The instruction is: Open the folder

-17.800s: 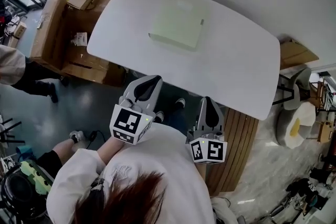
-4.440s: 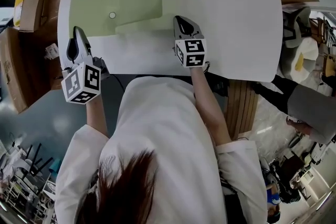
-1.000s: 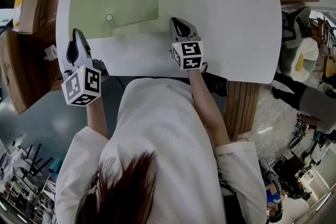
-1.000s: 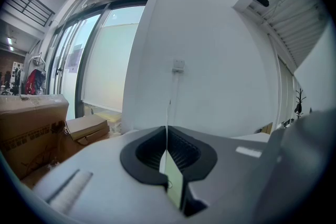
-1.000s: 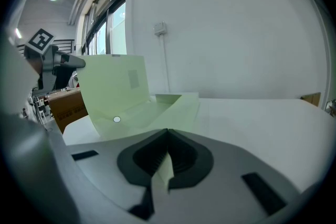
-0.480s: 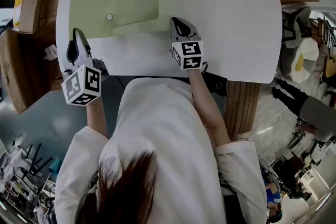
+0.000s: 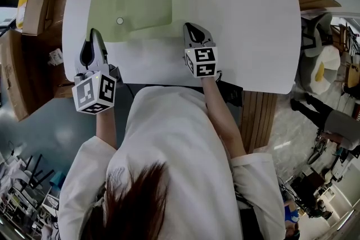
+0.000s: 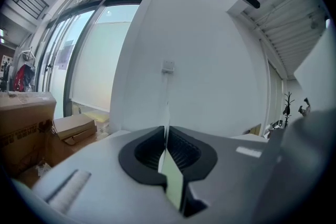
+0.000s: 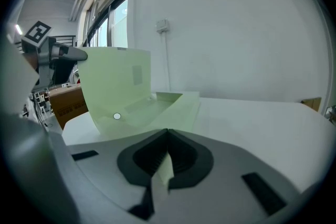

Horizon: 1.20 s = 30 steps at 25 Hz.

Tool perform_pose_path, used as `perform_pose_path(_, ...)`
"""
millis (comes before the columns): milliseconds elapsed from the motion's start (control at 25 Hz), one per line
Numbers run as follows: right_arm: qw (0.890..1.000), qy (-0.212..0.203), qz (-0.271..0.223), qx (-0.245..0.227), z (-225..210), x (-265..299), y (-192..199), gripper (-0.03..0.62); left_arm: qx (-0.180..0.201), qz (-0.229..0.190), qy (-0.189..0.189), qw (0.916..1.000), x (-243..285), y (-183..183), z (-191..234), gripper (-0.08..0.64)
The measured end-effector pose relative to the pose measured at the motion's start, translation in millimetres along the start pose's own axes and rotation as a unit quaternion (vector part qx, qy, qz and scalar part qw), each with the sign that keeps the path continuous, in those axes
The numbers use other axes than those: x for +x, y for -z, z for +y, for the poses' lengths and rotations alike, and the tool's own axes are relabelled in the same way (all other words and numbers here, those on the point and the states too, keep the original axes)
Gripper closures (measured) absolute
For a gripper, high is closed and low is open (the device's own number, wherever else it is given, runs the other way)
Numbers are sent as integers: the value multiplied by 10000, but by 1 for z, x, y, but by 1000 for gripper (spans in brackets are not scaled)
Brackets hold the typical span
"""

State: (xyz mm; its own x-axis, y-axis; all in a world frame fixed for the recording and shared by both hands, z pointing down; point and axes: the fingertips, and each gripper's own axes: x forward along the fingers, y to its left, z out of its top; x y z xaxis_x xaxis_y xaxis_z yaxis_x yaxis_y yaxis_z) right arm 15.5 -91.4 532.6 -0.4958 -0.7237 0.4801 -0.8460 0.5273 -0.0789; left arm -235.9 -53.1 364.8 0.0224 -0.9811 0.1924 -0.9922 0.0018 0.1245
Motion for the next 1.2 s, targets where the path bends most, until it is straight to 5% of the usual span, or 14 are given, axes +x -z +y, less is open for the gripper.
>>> perform_pose_path(480, 9997, 14, 197, -126, -1, 2, -2, 584, 85, 77, 803, 9967, 8, 11, -59, 520)
perform_pose_path(1200, 9988, 38, -459, 141, 0, -30, -43, 584, 311, 187, 1097, 9933, 9, 20, -85, 502)
